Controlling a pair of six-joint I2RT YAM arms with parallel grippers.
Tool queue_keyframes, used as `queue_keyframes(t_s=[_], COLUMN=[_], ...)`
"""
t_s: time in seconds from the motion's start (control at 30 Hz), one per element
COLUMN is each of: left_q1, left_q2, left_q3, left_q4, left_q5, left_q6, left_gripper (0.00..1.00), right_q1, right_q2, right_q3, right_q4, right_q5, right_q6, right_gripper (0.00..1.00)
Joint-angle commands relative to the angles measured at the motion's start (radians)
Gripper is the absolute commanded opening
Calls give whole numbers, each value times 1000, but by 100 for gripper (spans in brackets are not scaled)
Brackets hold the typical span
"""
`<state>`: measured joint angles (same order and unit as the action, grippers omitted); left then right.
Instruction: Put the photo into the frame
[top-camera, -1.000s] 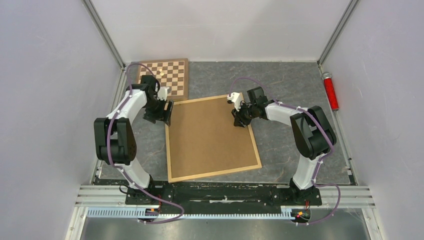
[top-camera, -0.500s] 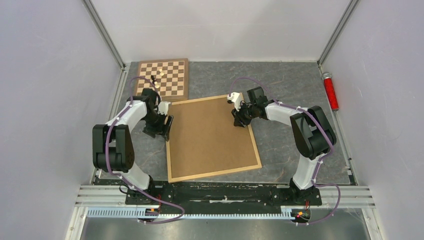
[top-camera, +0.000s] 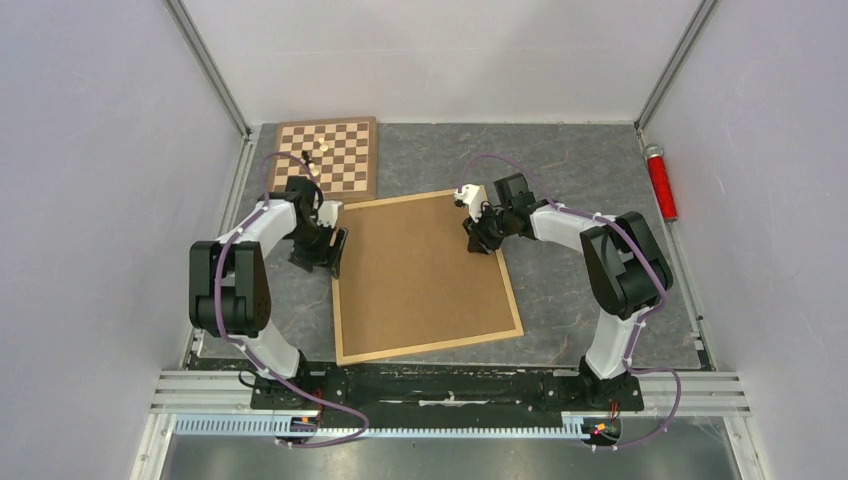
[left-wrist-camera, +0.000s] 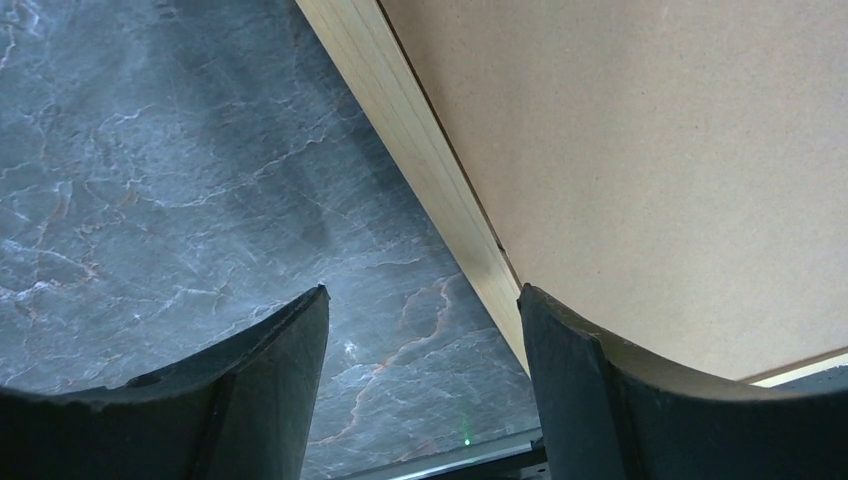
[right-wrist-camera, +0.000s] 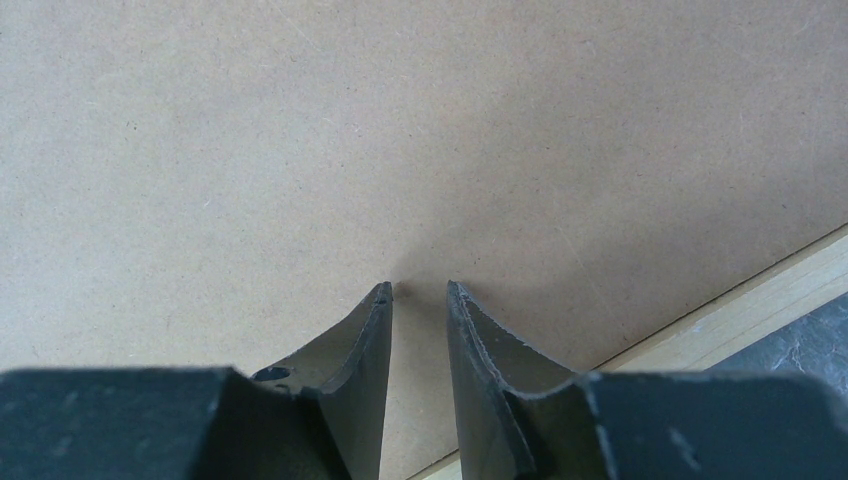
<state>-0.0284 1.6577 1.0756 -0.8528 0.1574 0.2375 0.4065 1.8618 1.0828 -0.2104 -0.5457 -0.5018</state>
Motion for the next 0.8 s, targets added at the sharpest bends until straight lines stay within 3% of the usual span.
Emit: queue_keyframes(t_s=[0.0,0.77], left_q1=[-4,-4], left_q2=[27,64], left_q3=[4,-5], left_q4=[41,78], left_q5=[-3,-22], left_q6=[-35,-37], left_gripper=[76,75], right_q1=[14,14], right_q2=[78,76], right_q3=[-58,-61], right_q4=[-189,-188], right_q5=[32,31], right_q6=[26,23], right_gripper=[29,29])
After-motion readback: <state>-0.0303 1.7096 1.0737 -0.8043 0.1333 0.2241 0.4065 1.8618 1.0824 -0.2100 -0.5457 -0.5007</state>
